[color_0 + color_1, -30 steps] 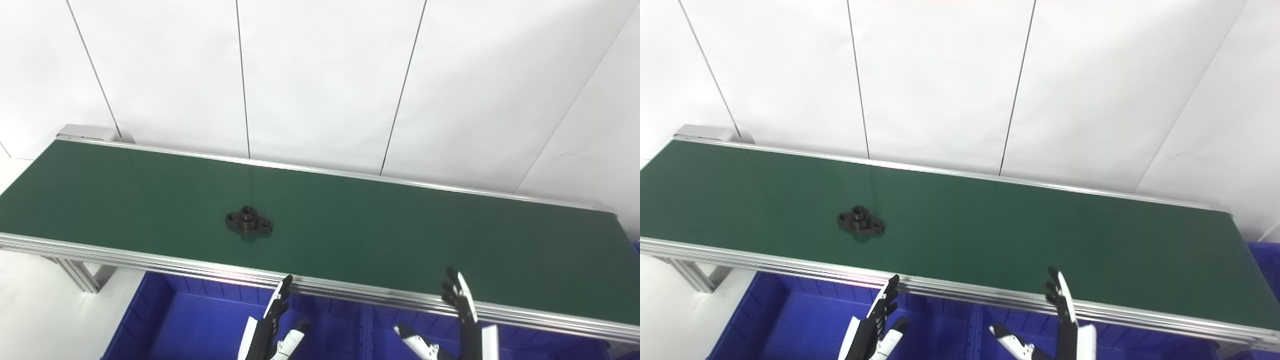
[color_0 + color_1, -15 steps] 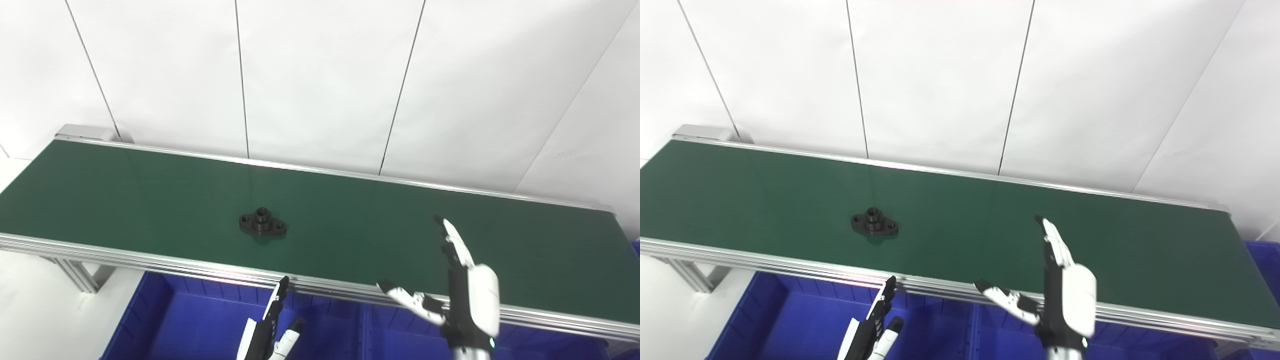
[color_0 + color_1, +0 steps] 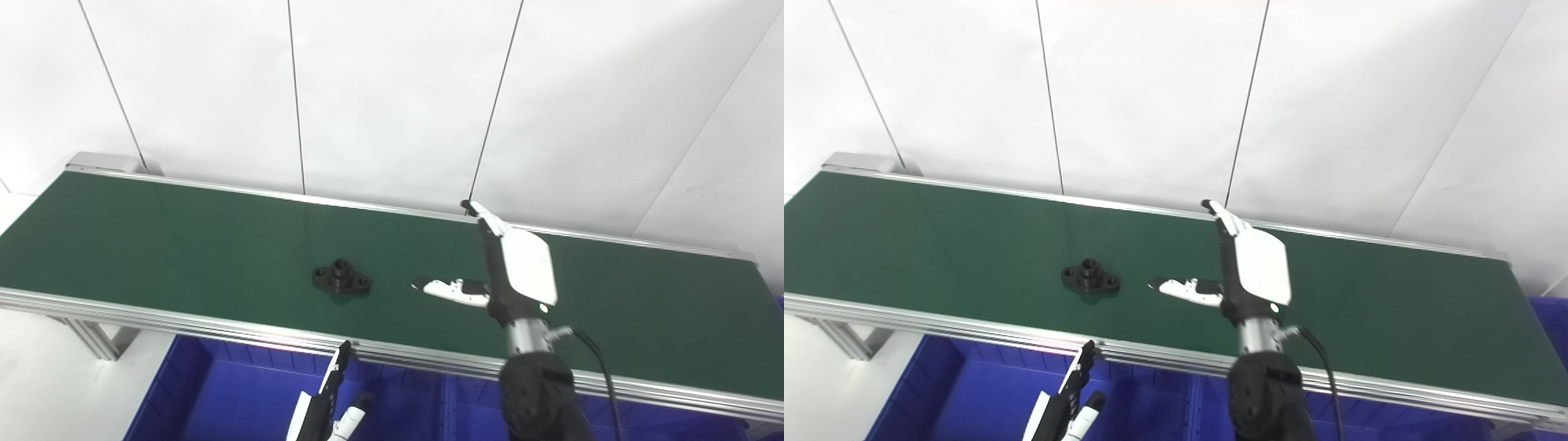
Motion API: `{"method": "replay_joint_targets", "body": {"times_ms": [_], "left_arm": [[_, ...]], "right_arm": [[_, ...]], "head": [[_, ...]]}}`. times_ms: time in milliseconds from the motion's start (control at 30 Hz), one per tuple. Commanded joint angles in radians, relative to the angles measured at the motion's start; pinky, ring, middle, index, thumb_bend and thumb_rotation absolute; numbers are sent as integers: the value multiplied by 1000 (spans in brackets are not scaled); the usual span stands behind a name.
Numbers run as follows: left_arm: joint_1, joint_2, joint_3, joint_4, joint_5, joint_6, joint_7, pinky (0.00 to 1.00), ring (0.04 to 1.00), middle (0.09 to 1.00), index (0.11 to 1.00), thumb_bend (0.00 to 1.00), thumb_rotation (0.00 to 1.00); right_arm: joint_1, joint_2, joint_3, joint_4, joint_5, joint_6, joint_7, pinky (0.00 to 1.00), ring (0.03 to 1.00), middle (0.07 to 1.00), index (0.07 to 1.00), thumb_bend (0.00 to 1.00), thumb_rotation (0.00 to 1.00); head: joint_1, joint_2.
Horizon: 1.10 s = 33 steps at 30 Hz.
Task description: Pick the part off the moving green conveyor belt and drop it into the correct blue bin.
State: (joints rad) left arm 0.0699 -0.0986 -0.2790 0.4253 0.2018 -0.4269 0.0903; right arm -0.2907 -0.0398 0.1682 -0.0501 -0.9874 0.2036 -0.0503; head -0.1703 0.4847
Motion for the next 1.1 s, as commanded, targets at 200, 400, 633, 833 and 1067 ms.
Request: {"method": "replay_joint_targets", "body": {"times_ms": [200, 400, 633, 833, 1067], "left_arm": [[-3, -11, -8, -50, -6, -41, -9, 1000, 1000, 1000, 985, 603, 891], [3, -17, -13, -61, 0, -40, -9, 1000, 1000, 1000, 986, 595, 898], [7, -23, -16, -70, 9, -37, -6, 1000, 1000, 997, 984, 615, 897], [15, -27, -15, -85, 3, -27, -14, 1000, 1000, 998, 982, 624, 882], [22, -36, -19, -102, 31, -25, -3, 992, 996, 992, 980, 617, 886]], "right_arm": [[-125, -22, 74, 110, -32, 55, 20, 650, 788, 823, 851, 997, 540], [-172, -18, 98, 194, -9, 66, 15, 636, 765, 808, 846, 1000, 553], [-215, -20, 142, 283, -1, 90, 20, 588, 740, 794, 843, 1000, 539], [-251, -25, 181, 363, -3, 106, 19, 547, 716, 772, 838, 1000, 515], [-287, -28, 214, 433, -9, 134, 20, 521, 670, 752, 831, 1000, 548]], "head": [[2, 10], [9, 15], [21, 24], [27, 30], [33, 39]]}}
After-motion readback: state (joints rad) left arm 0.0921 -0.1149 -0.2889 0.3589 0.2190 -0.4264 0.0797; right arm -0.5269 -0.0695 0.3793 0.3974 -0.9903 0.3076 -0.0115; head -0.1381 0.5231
